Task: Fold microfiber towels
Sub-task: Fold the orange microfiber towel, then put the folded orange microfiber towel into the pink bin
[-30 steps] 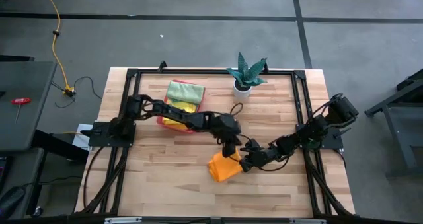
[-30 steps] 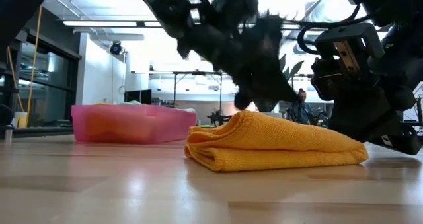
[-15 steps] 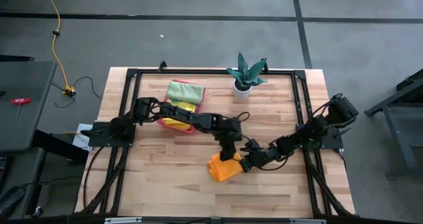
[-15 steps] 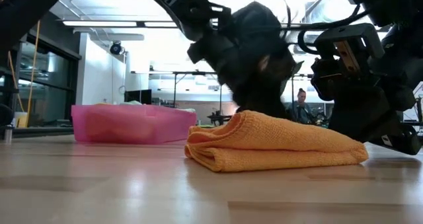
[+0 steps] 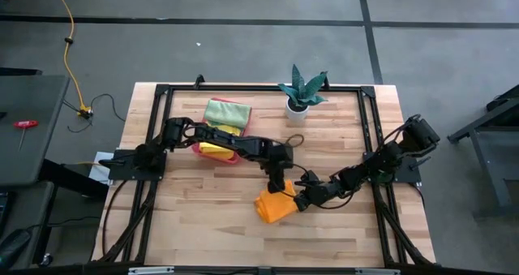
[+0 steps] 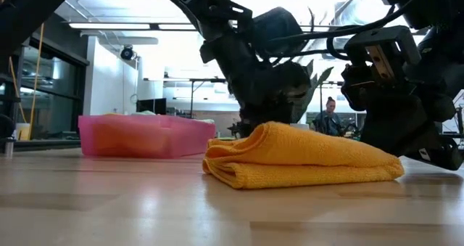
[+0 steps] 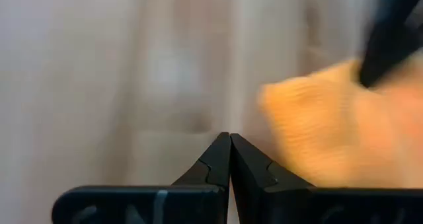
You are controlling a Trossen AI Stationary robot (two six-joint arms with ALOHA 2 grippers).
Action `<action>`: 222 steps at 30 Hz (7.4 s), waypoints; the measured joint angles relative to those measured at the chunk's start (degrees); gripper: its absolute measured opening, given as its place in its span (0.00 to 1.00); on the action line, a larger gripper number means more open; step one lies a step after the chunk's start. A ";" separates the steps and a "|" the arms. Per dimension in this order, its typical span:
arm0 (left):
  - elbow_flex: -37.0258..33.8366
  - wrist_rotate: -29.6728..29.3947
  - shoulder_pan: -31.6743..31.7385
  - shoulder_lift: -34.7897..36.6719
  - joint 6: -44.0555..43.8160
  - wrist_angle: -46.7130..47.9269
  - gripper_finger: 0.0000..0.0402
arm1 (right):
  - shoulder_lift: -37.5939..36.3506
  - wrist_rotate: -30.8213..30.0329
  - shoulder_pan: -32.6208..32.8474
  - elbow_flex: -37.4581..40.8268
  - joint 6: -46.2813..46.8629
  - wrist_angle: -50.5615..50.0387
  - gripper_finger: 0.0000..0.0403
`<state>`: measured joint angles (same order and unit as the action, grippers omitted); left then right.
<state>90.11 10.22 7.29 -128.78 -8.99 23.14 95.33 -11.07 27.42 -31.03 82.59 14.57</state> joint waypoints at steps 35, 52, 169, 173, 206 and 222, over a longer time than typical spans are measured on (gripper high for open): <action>-14.23 -14.42 -5.32 27.36 -6.42 3.02 0.00 | 3.72 -15.64 -0.13 -3.96 13.10 2.89 0.00; -36.53 -30.41 -25.87 35.59 -31.70 -26.66 0.00 | -5.52 -13.76 -0.65 -3.61 10.81 -8.07 0.00; -15.42 -17.32 -18.66 17.41 -6.45 6.03 0.01 | -19.67 -11.02 -1.01 -8.31 -2.95 -29.71 0.00; -14.71 -14.31 -16.39 25.79 -6.80 8.61 0.01 | -19.67 -11.04 -1.01 -8.31 -3.08 -29.88 0.00; -11.67 -27.73 15.09 47.33 37.43 44.38 0.00 | -19.67 -11.57 -1.16 -8.31 -2.55 -28.97 0.00; -26.36 -46.16 -0.50 45.71 35.53 29.99 0.00 | -19.67 -12.54 -1.18 -8.31 -2.98 -29.01 0.00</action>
<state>63.76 -35.95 6.78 -83.06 26.53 53.13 75.66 -23.62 26.24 -39.33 79.60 -14.44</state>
